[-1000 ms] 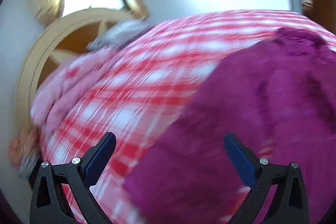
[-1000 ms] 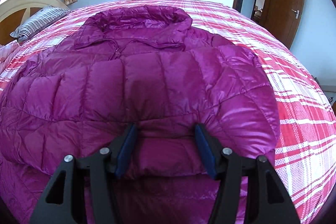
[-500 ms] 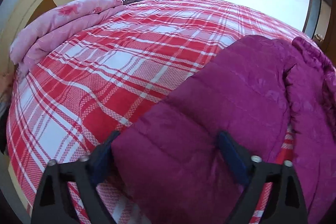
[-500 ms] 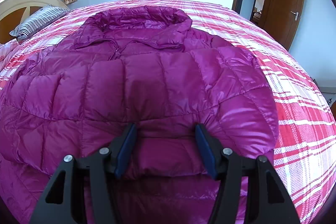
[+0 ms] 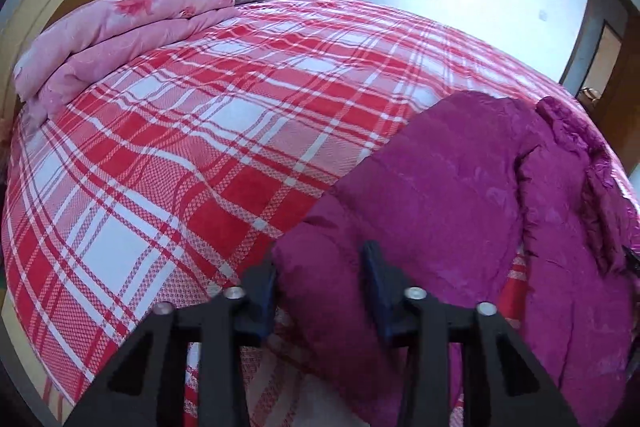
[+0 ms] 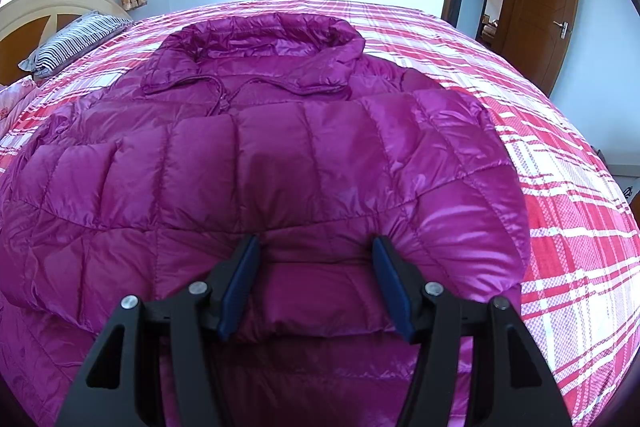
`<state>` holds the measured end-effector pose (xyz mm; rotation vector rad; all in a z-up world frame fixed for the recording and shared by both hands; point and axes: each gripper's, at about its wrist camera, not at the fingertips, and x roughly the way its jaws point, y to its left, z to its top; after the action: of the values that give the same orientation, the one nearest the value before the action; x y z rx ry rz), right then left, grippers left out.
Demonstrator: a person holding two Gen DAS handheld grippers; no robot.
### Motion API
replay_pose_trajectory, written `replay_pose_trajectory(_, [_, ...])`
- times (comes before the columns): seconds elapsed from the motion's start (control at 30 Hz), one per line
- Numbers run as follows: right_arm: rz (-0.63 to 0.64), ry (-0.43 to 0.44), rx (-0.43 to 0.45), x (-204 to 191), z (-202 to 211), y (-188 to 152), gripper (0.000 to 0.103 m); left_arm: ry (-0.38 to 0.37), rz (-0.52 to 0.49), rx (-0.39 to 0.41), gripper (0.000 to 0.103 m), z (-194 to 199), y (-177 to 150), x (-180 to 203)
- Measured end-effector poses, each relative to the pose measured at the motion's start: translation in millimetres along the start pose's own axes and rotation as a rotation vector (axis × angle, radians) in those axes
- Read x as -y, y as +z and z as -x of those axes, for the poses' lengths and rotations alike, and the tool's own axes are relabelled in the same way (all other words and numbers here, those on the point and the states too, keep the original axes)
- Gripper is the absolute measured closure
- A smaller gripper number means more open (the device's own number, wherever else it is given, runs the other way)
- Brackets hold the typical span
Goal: Fold large clothes
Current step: 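Grasp the other sleeve with the left tool, then fold the held sleeve across the jacket body and open the left tool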
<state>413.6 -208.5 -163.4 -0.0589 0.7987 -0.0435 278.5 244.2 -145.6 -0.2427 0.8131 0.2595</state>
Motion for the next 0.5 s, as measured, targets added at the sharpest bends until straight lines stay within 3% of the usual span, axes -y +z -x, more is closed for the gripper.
replay_pose_trajectory(0.1, [0.001, -0.001, 0.001, 0.2, 0.4, -0.4, 0.040, -0.017, -0.006, 0.022, 0.082, 6.3, 6.2, -0.7])
replay_pose_trajectory(0.27, [0.001, -0.001, 0.001, 0.0, 0.5, -0.5, 0.040, -0.008, 0.007, 0.087, 0.086, 19.1, 31.4, -8.6])
replay_pose_trajectory(0.5, [0.000, 0.000, 0.002, 0.6, 0.8, -1.0, 0.040, 0.056, -0.023, 0.183, 0.089, 37.3, 91.1, -12.4])
